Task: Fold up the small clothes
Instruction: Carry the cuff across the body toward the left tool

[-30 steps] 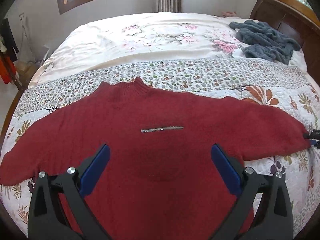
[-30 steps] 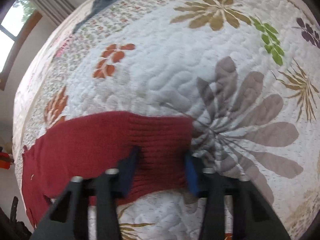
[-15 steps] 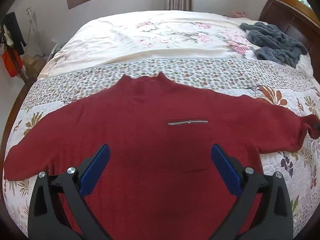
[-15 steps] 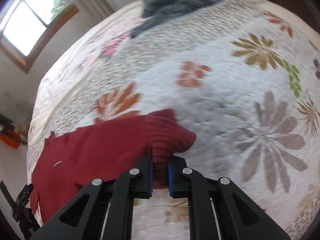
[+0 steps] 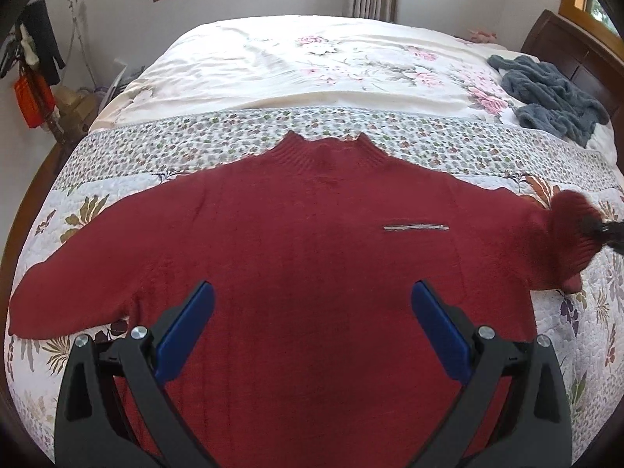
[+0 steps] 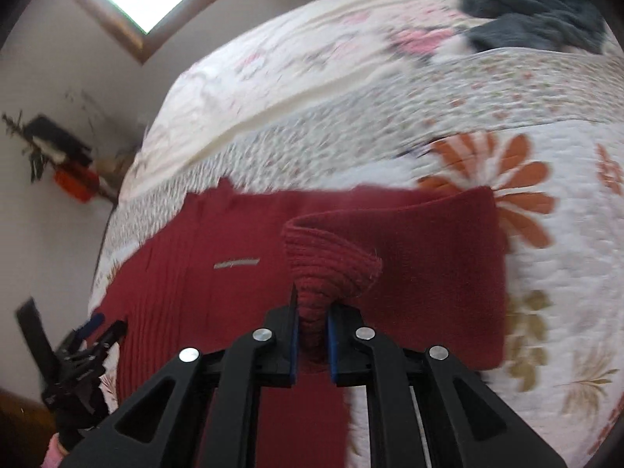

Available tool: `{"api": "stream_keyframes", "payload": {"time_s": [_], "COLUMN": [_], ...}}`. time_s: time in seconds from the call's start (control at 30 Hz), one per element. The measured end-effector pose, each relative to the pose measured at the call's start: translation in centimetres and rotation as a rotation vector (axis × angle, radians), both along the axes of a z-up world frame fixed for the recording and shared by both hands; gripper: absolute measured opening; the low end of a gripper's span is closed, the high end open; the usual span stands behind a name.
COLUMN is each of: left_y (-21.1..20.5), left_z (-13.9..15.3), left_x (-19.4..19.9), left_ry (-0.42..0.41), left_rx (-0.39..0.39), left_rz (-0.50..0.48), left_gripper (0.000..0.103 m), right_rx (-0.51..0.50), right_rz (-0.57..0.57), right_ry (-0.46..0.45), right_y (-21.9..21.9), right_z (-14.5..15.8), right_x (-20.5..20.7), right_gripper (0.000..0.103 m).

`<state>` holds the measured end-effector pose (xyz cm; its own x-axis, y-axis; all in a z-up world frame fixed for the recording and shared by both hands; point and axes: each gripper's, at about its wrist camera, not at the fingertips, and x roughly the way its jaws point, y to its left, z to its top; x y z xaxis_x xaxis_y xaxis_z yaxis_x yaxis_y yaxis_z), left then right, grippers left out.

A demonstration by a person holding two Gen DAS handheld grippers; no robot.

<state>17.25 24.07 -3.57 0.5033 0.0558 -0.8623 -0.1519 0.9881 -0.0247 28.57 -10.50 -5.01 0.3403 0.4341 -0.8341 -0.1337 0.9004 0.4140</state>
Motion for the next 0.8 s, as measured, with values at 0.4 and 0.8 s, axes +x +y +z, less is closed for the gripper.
{"api": "stream_keyframes", "payload": {"time_s": [0.4,0.8], "left_y": [0.3,-5.9], "left_z": [-1.2,-3.1], "left_x": [0.7,3.4], "left_ry": [0.027,0.113], "left_rx": [-0.022,-0.224], "left_rz": [-0.011,-0.123], "left_gripper": [0.1,0.1], "right_rx": [-0.021,0.164], "right_rz": [0.07,0.059], "right_ry": [0.1,0.017], "right_y": [6.2,-0.6], "right_z": [-6.1,-2.1], "right_x": [0.7,-4.0], "right_gripper": [0.029,0.047]}}
